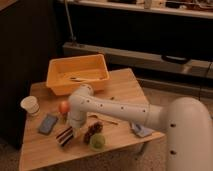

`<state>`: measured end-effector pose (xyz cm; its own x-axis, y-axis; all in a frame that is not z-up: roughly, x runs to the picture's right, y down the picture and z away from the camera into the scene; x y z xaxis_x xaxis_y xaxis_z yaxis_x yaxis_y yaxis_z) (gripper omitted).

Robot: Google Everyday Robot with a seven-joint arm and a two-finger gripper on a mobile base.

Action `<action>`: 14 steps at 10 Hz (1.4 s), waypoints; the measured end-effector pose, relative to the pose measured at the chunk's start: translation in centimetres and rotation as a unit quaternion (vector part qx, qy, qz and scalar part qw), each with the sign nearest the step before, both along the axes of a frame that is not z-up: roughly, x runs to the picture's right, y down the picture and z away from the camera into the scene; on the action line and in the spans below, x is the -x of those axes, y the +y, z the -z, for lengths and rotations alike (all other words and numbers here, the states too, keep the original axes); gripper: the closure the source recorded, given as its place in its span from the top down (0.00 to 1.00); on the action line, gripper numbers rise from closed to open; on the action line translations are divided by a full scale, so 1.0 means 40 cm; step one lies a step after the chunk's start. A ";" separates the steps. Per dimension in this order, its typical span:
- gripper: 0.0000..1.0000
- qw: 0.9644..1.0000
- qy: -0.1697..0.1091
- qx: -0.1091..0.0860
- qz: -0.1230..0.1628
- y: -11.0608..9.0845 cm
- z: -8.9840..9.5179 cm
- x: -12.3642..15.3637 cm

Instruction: Wipe table surface with eraser

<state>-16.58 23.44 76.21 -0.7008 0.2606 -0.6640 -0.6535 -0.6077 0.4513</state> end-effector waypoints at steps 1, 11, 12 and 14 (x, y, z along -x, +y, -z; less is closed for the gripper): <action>0.00 1.000 0.000 0.002 -0.002 0.028 0.016 -0.007; 0.00 0.994 -0.055 -0.006 0.093 0.105 0.037 0.263; 0.00 0.994 -0.058 -0.012 0.092 0.072 0.014 0.280; 0.00 0.995 -0.062 -0.028 0.077 0.003 0.000 0.275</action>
